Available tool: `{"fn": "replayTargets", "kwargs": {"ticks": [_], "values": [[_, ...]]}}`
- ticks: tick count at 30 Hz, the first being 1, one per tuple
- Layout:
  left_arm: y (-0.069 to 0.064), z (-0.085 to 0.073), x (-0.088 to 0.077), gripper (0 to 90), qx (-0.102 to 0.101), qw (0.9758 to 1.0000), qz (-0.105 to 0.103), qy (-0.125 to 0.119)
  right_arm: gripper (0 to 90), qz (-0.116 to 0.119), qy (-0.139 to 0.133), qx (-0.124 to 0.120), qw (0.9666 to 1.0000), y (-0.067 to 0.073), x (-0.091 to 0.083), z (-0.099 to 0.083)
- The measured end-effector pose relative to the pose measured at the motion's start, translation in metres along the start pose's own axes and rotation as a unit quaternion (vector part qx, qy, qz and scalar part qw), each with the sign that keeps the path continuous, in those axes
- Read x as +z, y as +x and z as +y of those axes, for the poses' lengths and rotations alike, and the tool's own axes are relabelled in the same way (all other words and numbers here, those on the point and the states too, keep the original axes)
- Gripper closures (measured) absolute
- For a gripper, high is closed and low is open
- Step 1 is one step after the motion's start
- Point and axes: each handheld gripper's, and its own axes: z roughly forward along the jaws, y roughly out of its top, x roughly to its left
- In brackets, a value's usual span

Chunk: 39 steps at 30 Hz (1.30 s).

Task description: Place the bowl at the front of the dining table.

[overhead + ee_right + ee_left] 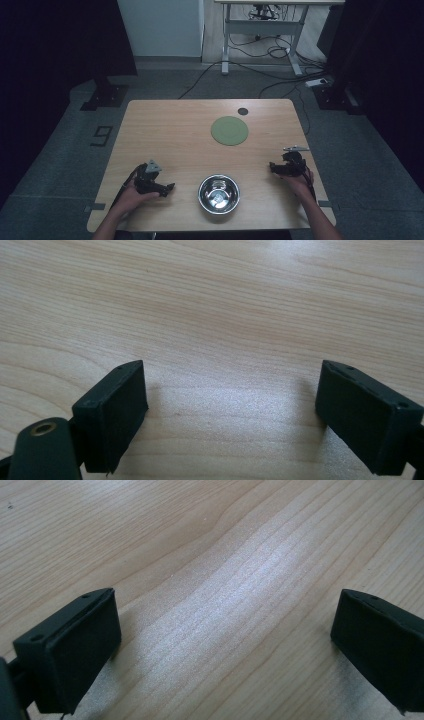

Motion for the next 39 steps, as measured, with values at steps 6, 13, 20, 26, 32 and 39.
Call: {"fn": "replayTargets", "kwargs": {"ticks": [6,13,20,26,32,39], "values": [[0.0,0.0,0.0,0.0,0.0,1.0,0.0,0.0,14.0,0.015,-0.003,0.008,0.9999,0.002,-0.007,0.005],[0.0,0.0,0.0,0.0,0.0,1.0,0.0,0.001,15.2,0.03,-0.021,0.014,0.9992,0.002,-0.016,0.009],[0.0,0.0,0.0,0.0,0.0,1.0,0.0,0.001,17.1,0.047,-0.034,0.021,0.9981,-0.001,-0.026,0.012],[0.0,0.0,0.0,0.0,0.0,1.0,0.0,0.001,20.0,0.062,-0.047,0.028,0.9966,-0.003,-0.035,0.012],[0.0,0.0,0.0,0.0,0.0,1.0,0.0,0.001,22.0,0.069,-0.057,0.02,0.9958,0.001,-0.043,0.013],[0.0,0.0,0.0,0.0,0.0,1.0,0.0,0.001,22.8,0.076,-0.062,0.01,0.9951,0.007,-0.048,0.014]]}}
